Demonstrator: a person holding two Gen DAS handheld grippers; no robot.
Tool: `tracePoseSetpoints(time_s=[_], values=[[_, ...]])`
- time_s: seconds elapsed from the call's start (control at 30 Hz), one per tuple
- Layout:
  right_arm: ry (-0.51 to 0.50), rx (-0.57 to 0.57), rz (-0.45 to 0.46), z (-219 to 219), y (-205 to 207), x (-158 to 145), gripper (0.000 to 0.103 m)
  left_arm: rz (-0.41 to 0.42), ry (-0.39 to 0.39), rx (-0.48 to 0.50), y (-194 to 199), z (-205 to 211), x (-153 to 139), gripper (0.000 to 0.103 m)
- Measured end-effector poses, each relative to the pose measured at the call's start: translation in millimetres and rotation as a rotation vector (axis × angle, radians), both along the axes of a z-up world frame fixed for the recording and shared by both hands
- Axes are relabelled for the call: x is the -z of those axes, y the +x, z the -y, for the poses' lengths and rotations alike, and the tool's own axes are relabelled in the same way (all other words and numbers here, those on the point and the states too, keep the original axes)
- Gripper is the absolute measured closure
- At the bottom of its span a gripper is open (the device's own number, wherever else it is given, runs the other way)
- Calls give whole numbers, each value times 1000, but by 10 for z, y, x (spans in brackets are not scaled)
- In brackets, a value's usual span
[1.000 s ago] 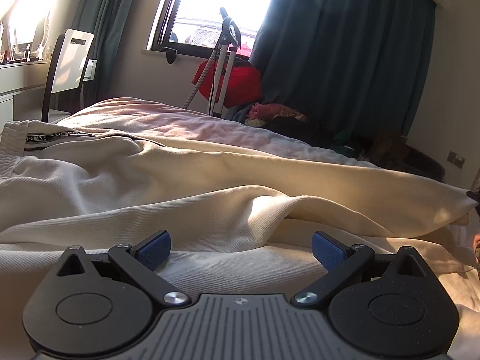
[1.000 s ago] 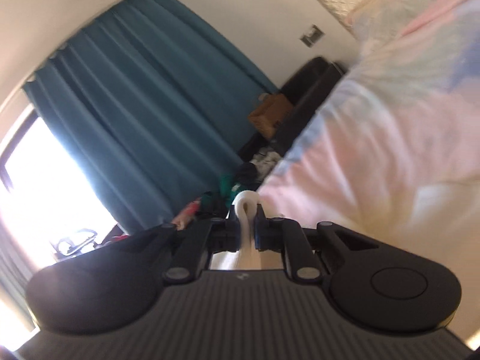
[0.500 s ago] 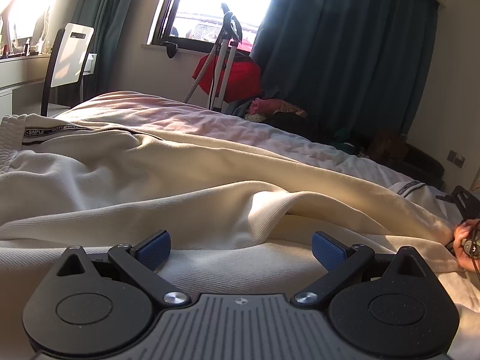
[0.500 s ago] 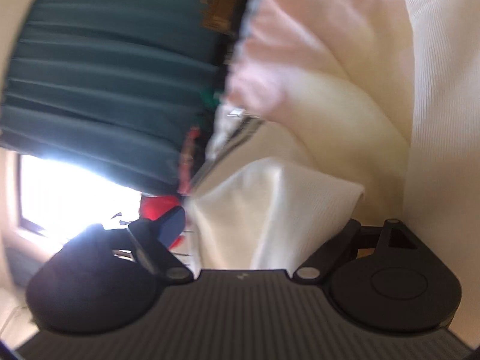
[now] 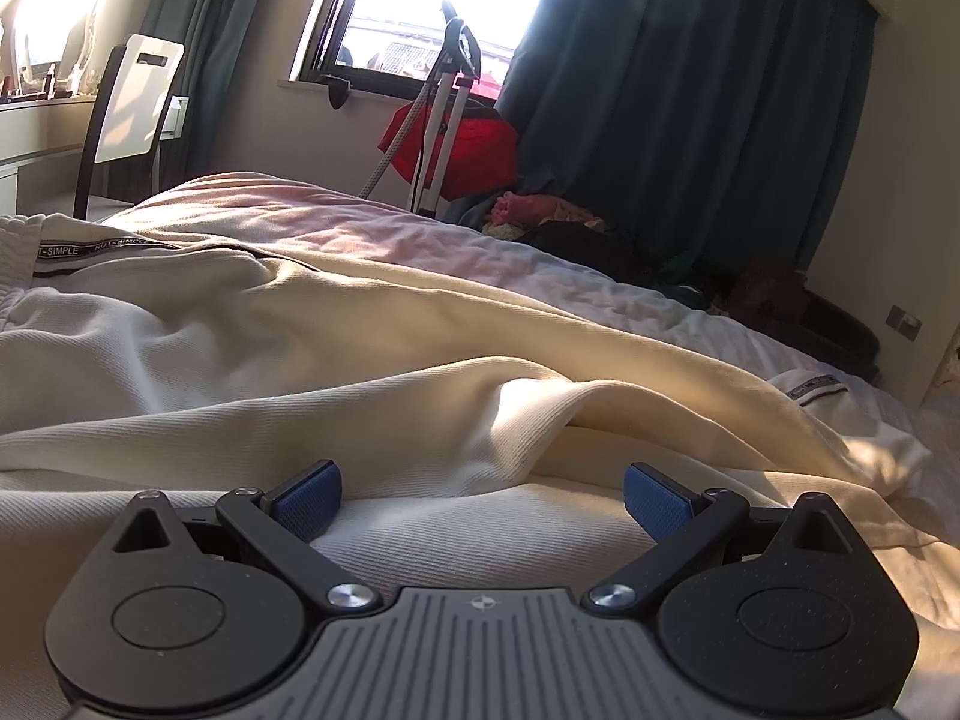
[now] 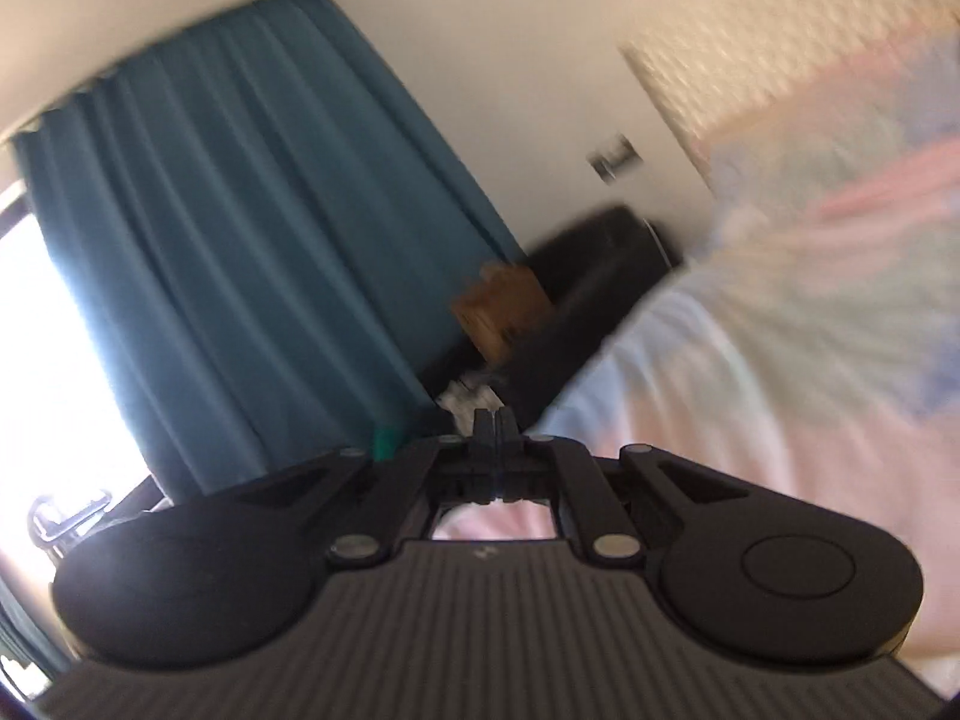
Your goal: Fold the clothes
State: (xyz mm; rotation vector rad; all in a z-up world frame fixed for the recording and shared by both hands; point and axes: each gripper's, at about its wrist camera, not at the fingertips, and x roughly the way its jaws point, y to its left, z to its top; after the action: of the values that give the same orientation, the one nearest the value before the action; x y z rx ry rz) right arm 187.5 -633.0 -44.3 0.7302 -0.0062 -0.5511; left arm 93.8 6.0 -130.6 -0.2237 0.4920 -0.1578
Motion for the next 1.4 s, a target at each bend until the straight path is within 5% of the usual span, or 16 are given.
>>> tracePoseSetpoints(time_s=[0.1, 0.3, 0.57, 0.63, 0.7, 0.9, 1.1, 1.17, 1.2, 1.23, 1.3, 1.4], values=[[249, -41, -14, 200, -239, 467, 99, 11, 18, 3, -18, 26, -15, 2], [487, -163, -124, -63, -438, 1123, 95, 24, 41, 13, -51, 56, -30, 2], [782, -274, 124, -457, -774, 1477, 89, 21, 49, 21, -36, 63, -2, 2], [784, -253, 162, -563, -840, 1413, 42, 17, 50, 23, -21, 63, 9, 2], [792, -214, 222, -649, -923, 1377, 14, 14, 52, 24, -12, 66, 19, 2], [854, -242, 240, -570, -621, 1460, 14, 19, 60, 34, -32, 83, 21, 2], [818, -273, 86, -480, 1, 1517, 14, 15, 69, 37, -22, 96, 45, 2], [721, -242, -55, -451, 251, 1417, 41, 5, 71, 34, 5, 103, 65, 2], [671, -229, -137, -449, 343, 1361, 77, 0, 73, 33, 19, 108, 76, 2], [618, -230, -220, -465, 420, 1315, 93, -5, 73, 31, 32, 109, 85, 2], [436, -264, -327, -515, 612, 1076, 94, -10, 74, 32, 39, 110, 91, 2], [164, -282, -198, -701, 623, 522, 95, -9, 73, 34, 32, 100, 87, 2]])
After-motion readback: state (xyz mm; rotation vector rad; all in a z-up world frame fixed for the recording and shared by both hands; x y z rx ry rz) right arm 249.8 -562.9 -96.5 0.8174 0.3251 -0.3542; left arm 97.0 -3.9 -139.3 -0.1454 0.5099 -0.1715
